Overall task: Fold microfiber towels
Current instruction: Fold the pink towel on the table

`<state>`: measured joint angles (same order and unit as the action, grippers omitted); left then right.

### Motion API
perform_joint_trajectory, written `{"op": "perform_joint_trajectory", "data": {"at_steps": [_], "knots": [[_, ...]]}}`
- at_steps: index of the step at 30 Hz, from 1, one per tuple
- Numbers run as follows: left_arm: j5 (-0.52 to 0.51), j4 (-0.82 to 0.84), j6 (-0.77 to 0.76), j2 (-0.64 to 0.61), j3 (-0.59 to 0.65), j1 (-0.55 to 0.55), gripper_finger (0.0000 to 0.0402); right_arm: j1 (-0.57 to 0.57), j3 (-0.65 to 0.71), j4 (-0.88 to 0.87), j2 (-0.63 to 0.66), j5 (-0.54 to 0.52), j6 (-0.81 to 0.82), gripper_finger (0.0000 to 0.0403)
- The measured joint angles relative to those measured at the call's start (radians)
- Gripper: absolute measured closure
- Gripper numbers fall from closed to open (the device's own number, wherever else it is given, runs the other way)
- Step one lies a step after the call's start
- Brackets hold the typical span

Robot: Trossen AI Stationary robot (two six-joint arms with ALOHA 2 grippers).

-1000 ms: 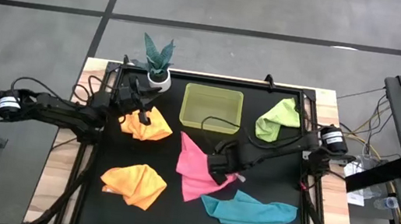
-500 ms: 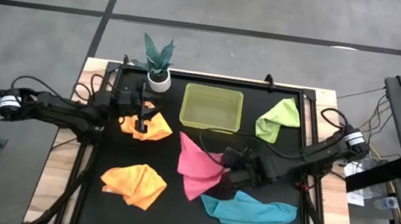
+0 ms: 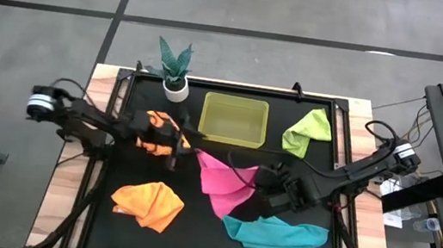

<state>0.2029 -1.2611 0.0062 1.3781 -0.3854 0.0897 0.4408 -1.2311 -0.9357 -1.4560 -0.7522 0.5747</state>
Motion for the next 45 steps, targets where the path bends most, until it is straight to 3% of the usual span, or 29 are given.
{"op": "perform_joint_trajectory", "data": {"at_steps": [10,20,27,35,45], "knots": [[-0.112,0.162,-0.053,0.291,-0.201,-0.071,0.0192,0.0,0.09,0.059,0.065,-0.009,-0.011,0.0394],[-0.131,0.387,-0.054,0.43,-0.356,-0.072,0.0192,0.0,0.247,0.188,0.179,-0.007,-0.011,0.0394],[-0.129,0.443,-0.08,0.524,-0.419,-0.072,0.0192,0.007,0.319,0.28,0.245,-0.004,-0.069,0.0394],[0.029,0.687,-0.108,0.48,-0.418,-0.085,0.0212,0.007,0.324,0.29,0.258,-0.004,-0.098,0.0394],[0.046,1.054,-0.105,0.295,-0.41,-0.106,0.0307,0.007,0.324,0.294,0.257,-0.008,-0.105,0.0394]]}}
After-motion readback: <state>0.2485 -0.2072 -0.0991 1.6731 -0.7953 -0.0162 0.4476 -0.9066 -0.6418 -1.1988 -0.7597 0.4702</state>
